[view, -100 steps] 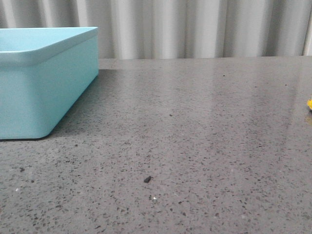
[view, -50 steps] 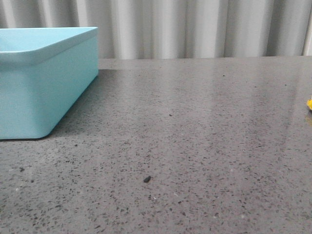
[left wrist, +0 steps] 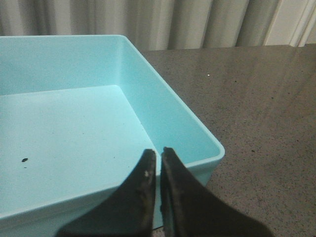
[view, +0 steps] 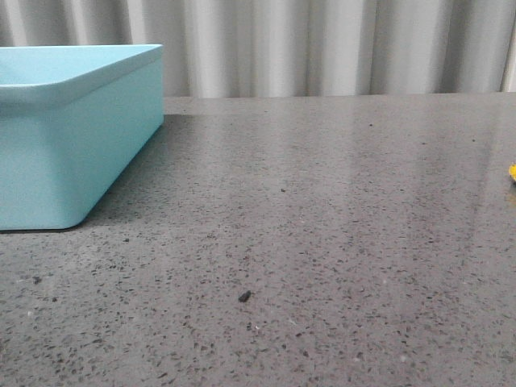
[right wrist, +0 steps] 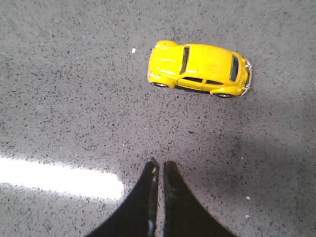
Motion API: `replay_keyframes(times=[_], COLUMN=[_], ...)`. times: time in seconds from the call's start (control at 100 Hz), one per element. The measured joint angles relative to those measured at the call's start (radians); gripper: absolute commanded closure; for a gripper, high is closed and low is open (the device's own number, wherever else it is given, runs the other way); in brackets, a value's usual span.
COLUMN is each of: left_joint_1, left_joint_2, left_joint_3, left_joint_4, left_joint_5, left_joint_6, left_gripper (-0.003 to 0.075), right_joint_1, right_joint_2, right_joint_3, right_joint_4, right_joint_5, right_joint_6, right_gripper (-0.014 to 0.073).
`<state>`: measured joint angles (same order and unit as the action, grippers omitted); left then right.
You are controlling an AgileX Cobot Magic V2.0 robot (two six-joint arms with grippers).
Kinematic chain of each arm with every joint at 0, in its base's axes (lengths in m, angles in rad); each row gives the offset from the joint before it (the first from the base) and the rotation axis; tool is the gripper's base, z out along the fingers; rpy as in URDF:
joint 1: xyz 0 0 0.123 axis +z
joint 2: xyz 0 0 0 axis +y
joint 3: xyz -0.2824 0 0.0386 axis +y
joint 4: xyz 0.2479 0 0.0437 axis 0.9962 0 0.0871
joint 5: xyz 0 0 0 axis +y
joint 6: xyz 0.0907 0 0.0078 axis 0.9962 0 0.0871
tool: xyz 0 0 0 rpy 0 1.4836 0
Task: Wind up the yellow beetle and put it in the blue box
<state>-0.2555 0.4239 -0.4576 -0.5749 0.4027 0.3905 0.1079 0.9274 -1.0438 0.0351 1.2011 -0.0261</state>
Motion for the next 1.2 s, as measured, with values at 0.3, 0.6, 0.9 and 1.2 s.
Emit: replay_keyframes(times=[0.3,0.6,0.9,1.2], left_joint_1=[0.000,0.000,0.000,0.000], left_joint_2=[0.000,0.000,0.000,0.000], left_joint_3=[0.000,0.000,0.000,0.000], left_joint_4=[0.000,0.000,0.000,0.002], left_joint_5=[0.001,0.046,0.051,0.053], left_joint_6=[0.000,0.000,0.000,0.000], left_gripper=[0.0741,0.0741,0.0741,0.0741], right_joint_1=[-0.002,-0.076,-0.081,-0.087], right_joint_2=[0.197,0.277,0.281,0.303], right_joint_3=[-0.065,-0.072,-0.072,-0.072], right_joint_4=[0.000,-0.004,-0.010,-0.024], right_joint_5=[-0.011,-0.049,-0.091,-0.150], right_joint_6=[0.001,0.001,0.002,0.002], right_gripper=[0.0646,0.0646,0.0646,0.0646])
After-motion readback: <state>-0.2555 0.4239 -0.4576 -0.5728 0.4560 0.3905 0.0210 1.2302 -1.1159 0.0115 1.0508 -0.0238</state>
